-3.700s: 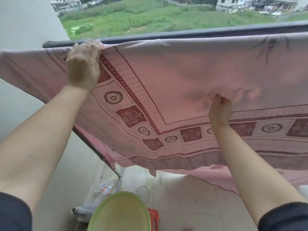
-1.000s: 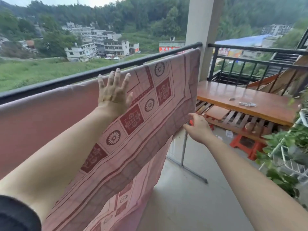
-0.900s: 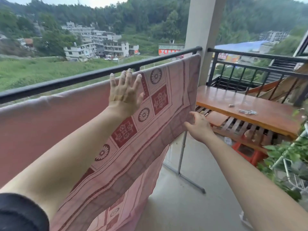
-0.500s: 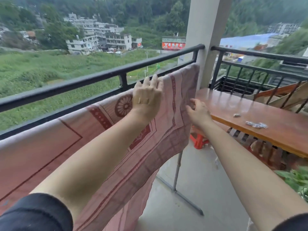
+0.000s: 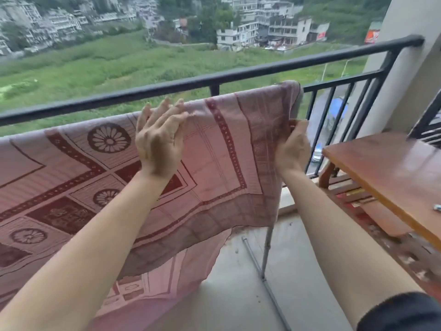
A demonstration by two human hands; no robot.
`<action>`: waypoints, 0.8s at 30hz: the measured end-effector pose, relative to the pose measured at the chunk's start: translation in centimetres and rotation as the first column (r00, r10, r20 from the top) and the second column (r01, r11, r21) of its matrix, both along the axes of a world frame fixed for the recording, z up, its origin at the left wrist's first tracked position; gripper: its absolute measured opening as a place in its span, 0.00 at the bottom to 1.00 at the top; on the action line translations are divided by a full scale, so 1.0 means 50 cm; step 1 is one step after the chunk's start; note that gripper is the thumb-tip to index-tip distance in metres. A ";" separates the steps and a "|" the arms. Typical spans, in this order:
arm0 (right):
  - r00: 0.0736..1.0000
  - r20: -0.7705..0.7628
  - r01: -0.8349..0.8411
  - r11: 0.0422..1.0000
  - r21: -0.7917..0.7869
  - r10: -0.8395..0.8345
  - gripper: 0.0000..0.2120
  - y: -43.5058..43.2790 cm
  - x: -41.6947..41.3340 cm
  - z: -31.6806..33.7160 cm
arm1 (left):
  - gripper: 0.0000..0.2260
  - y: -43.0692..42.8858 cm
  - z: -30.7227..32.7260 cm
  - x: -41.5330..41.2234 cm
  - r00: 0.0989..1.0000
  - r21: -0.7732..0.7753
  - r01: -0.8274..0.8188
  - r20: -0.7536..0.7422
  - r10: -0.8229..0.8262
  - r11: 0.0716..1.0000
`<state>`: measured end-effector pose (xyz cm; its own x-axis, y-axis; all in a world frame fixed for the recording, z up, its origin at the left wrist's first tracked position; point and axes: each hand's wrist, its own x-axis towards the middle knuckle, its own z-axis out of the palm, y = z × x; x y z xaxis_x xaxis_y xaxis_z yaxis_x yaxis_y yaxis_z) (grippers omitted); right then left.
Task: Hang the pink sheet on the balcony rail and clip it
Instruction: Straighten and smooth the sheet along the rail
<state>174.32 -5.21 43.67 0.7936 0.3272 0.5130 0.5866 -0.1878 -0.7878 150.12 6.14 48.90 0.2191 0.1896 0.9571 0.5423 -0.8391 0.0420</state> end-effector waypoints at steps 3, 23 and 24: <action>0.999 0.005 -0.052 0.993 -0.106 0.053 0.08 -0.041 0.021 -0.050 | 0.05 -0.047 -0.033 0.010 0.998 -0.057 -0.043 -0.038 0.041 0.997; 0.925 -0.240 -0.366 0.519 -0.772 0.296 0.08 -0.286 -0.072 -0.280 | 0.26 -0.156 0.019 0.080 0.897 -0.221 -0.317 -0.385 0.216 0.922; 0.917 -0.273 -0.388 0.487 -0.783 0.292 0.07 -0.284 -0.067 -0.283 | 0.26 -0.142 0.047 0.094 0.884 -0.242 -0.349 -0.407 0.232 0.905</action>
<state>170.94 -19.39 29.53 0.5516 0.8131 -0.1858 0.6860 -0.5690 -0.4535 154.82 -0.98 51.27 0.4261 0.5632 0.7080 0.7854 -0.6187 0.0195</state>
